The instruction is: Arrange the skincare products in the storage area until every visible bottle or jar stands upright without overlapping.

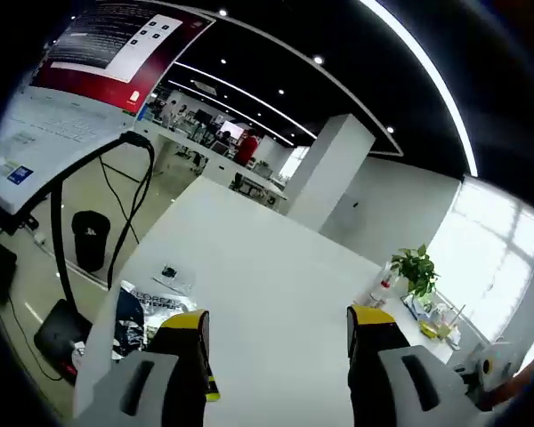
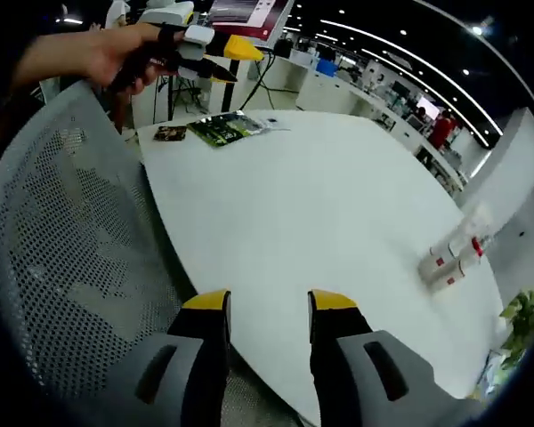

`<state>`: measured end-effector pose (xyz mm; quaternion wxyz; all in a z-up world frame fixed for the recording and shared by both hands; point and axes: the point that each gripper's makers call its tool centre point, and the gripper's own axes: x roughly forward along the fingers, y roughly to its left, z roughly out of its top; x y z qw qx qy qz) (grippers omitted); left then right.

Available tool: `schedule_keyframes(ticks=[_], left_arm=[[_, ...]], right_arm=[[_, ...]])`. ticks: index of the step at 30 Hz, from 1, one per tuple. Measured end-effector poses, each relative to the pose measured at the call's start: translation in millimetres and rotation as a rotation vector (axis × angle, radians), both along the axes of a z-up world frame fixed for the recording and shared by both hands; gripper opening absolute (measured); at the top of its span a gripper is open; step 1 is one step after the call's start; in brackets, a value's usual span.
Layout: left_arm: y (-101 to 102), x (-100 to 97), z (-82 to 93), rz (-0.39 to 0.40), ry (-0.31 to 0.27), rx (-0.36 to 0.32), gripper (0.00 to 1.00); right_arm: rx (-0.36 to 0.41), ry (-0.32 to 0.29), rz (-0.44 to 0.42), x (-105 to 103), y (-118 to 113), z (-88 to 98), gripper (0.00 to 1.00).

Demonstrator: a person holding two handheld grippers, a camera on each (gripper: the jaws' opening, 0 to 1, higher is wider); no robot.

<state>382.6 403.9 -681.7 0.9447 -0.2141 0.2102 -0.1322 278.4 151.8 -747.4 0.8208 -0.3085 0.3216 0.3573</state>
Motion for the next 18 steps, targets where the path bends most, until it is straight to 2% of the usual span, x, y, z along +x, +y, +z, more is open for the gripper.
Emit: schedule_keyframes(ticks=[1, 2, 6, 9, 14, 15, 18], left_arm=[[2, -1.6, -3.8, -0.016, 0.004, 0.039, 0.50], [5, -2.3, -7.4, -0.028, 0.005, 0.075, 0.45], [13, -3.0, -19.0, 0.000, 0.043, 0.070, 0.45], [20, -8.5, -22.1, 0.016, 0.060, 0.110, 0.45], [40, -6.1, -32.0, 0.045, 0.097, 0.183, 0.52], [43, -5.6, -35.9, 0.046, 0.123, 0.191, 0.53], [48, 1.4, -42.6, 0.064, 0.147, 0.224, 0.62]], right_arm=[[-0.037, 0.002, 0.033, -3, 0, -4.6, 0.34], [-0.038, -0.006, 0.052, -4, 2, -4.5, 0.33], [-0.007, -0.014, 0.025, -1, 2, 1.0, 0.34], [-0.023, -0.029, 0.038, -1, 4, 1.2, 0.34], [0.005, -0.036, 0.024, 0, 5, 5.1, 0.32], [0.002, -0.031, 0.026, 0, 5, 4.0, 0.32], [-0.015, -0.018, 0.033, -2, 3, 0.6, 0.32]])
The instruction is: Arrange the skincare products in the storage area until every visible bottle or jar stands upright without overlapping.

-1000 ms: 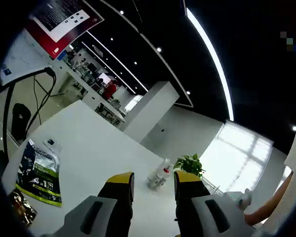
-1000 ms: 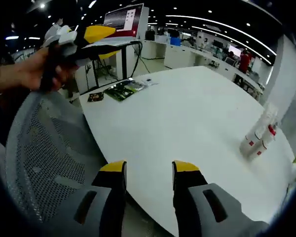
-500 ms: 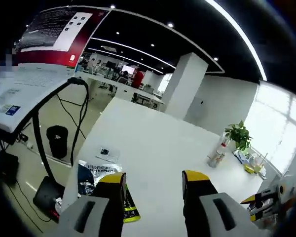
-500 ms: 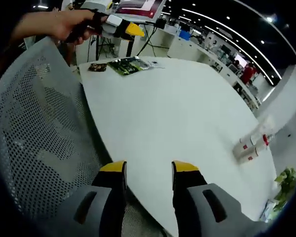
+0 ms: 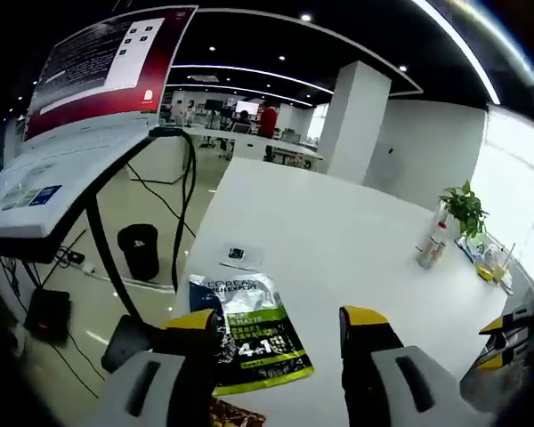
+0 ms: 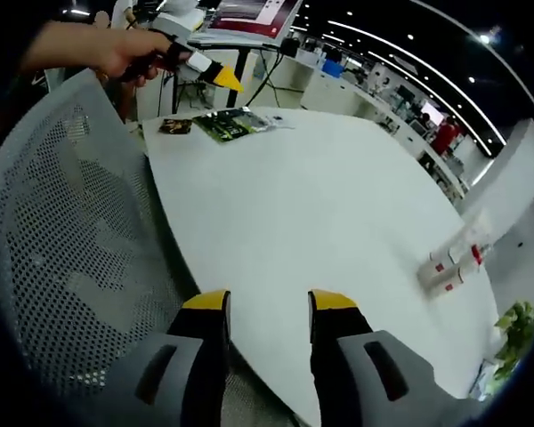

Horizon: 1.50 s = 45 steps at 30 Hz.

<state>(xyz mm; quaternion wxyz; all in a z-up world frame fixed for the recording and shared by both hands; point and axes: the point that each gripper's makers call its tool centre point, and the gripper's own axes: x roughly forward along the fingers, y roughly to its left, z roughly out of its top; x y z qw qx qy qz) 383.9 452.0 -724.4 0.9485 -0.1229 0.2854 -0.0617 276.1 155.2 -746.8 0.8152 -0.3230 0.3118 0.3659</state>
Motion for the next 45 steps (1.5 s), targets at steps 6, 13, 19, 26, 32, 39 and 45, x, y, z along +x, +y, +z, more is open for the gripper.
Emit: schedule_keyframes(ticks=[6, 13, 19, 26, 32, 39, 45], left_arm=[[3, 14.7, -14.4, 0.035, 0.043, 0.043, 0.69], [11, 24.7, -49.9, 0.119, 0.162, 0.073, 0.77], [4, 33.7, -65.0, 0.104, 0.187, 0.127, 0.80], [-4, 37.8, -77.9, 0.082, 0.231, 0.183, 0.85], [4, 35.5, -84.3, 0.090, 0.241, 0.236, 0.82], [14, 37.8, -78.3, 0.134, 0.230, 0.235, 0.86], [19, 34.6, -88.5, 0.165, 0.241, 0.178, 0.92]], right_arm=[[0.005, -0.001, 0.006, 0, 1, 0.2, 0.32], [-0.019, 0.027, 0.019, -4, -1, -5.0, 0.28], [-0.026, 0.009, 0.014, -1, -3, -2.5, 0.29], [-0.028, 0.006, 0.017, -1, -3, -2.5, 0.29], [-0.028, 0.008, 0.023, -2, -2, -2.5, 0.30], [-0.026, 0.013, 0.023, -5, 0, -3.3, 0.30], [-0.027, 0.020, 0.036, -9, 3, -4.5, 0.30]])
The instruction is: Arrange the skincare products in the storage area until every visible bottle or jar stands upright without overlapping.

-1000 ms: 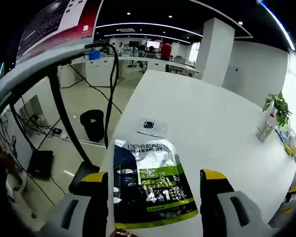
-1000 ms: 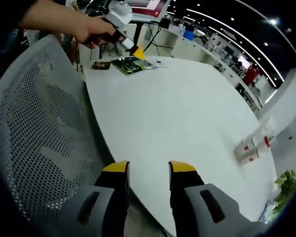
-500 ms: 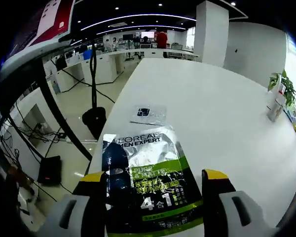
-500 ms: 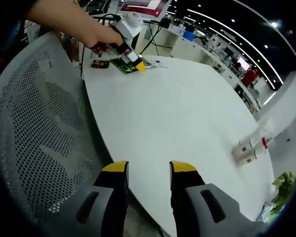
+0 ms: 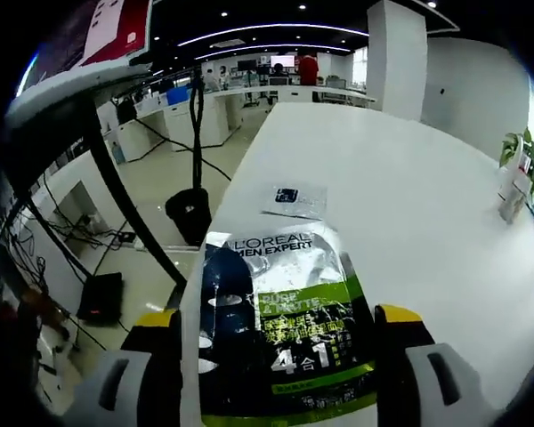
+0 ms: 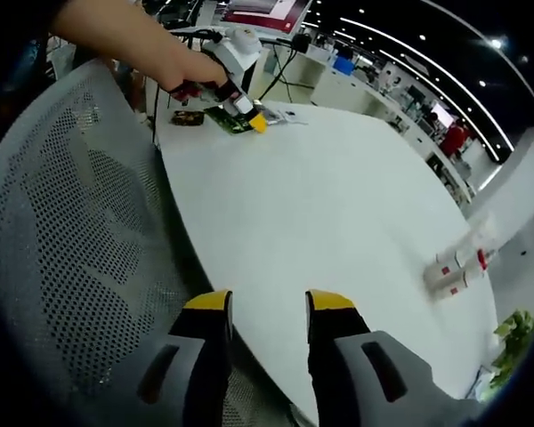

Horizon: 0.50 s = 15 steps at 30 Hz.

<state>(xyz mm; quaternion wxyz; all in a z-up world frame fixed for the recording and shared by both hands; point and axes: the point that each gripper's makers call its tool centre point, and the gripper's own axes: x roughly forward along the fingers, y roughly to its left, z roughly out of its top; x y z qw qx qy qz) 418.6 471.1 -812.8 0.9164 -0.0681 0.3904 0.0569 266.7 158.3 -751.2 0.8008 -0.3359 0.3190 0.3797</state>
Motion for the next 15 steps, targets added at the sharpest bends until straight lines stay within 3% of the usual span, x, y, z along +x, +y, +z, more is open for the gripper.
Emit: schedule_keyframes(ticks=[1, 2, 6, 9, 15], left_arm=[[3, 9.0, 3.5, -0.042, -0.028, 0.057, 0.93], [-3, 5.9, 2.6, -0.036, -0.001, 0.040, 0.94], [-7, 5.4, -0.6, -0.066, -0.008, 0.052, 0.92], [-4, 7.7, 2.9, -0.060, -0.042, 0.055, 0.83], [-4, 7.9, 1.5, -0.055, -0.063, 0.046, 0.81]], right_arm=[[-0.005, 0.001, -0.001, 0, -1, -0.4, 0.29], [-0.010, -0.001, -0.004, 1, -2, -0.4, 0.29], [-0.009, -0.002, -0.004, 2, -2, -0.2, 0.29], [-0.023, 0.009, 0.008, -1, -2, -3.1, 0.30], [-0.033, 0.010, 0.006, 0, -4, -3.6, 0.29]])
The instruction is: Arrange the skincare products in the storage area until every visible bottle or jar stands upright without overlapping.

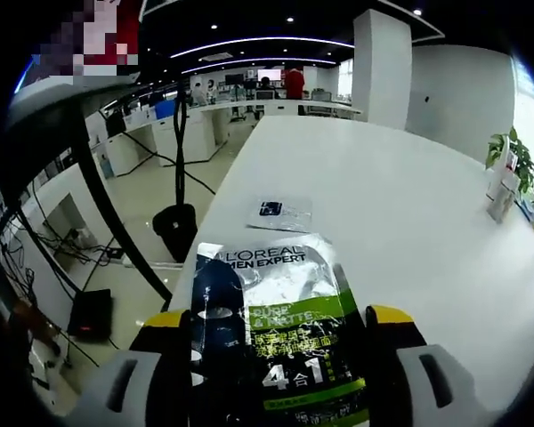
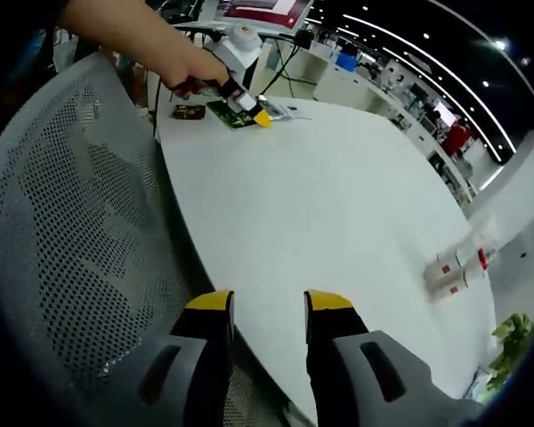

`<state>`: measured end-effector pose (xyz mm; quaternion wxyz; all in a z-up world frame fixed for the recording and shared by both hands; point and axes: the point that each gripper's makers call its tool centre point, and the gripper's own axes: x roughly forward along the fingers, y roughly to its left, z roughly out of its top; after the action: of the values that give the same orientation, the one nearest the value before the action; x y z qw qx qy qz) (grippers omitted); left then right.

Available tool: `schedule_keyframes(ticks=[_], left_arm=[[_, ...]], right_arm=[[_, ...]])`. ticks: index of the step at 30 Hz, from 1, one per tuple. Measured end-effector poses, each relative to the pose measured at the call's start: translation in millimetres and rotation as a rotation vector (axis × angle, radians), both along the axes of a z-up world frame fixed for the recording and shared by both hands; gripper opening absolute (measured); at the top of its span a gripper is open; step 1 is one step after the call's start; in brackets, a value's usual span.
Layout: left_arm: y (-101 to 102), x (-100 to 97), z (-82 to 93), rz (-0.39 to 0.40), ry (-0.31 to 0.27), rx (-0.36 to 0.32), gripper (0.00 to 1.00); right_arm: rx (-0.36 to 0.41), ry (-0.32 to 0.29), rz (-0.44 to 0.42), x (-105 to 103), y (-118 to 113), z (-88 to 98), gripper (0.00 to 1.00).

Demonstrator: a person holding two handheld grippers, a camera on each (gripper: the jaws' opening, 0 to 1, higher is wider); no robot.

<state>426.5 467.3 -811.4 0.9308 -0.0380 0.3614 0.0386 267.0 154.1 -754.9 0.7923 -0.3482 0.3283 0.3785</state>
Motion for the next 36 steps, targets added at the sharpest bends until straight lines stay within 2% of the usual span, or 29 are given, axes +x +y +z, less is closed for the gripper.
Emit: schedule_keyframes(ticks=[5, 9, 10, 11, 12, 15, 18, 26, 33, 36], left_arm=[[0, 2.7, 0.0, -0.019, -0.029, -0.001, 0.80], [1, 3.6, 0.6, -0.025, -0.024, -0.001, 0.77], [-1, 3.7, 1.9, -0.038, -0.025, 0.000, 0.70], [0, 5.6, 4.1, -0.049, -0.036, 0.026, 0.68], [-1, 3.5, 1.0, -0.045, -0.019, 0.003, 0.67], [-3, 4.5, 0.0, -0.048, -0.021, 0.000, 0.62], [-5, 7.4, -2.1, -0.060, -0.030, -0.004, 0.46], [-9, 10.3, 1.3, -0.088, -0.050, -0.004, 0.37], [-9, 7.7, 4.8, -0.081, -0.053, -0.062, 0.23], [-8, 5.6, 5.1, -0.088, -0.056, -0.079, 0.20]], right_arm=[[-0.016, 0.000, 0.019, -2, 0, -1.7, 0.26], [-0.016, 0.003, 0.024, -2, 0, -1.9, 0.25], [-0.020, 0.003, 0.026, -2, 0, -2.1, 0.25], [-0.021, 0.004, 0.026, -2, 0, -2.1, 0.24], [-0.020, 0.005, 0.027, -2, 0, -2.2, 0.24], [-0.025, 0.008, 0.028, -2, 0, -2.9, 0.24], [-0.030, 0.009, 0.029, -2, -1, -3.6, 0.24], [-0.045, 0.015, 0.028, -3, -2, -5.0, 0.23], [-0.051, 0.022, 0.028, -3, -3, -6.4, 0.24], [-0.042, 0.020, 0.022, -2, -3, -5.5, 0.24]])
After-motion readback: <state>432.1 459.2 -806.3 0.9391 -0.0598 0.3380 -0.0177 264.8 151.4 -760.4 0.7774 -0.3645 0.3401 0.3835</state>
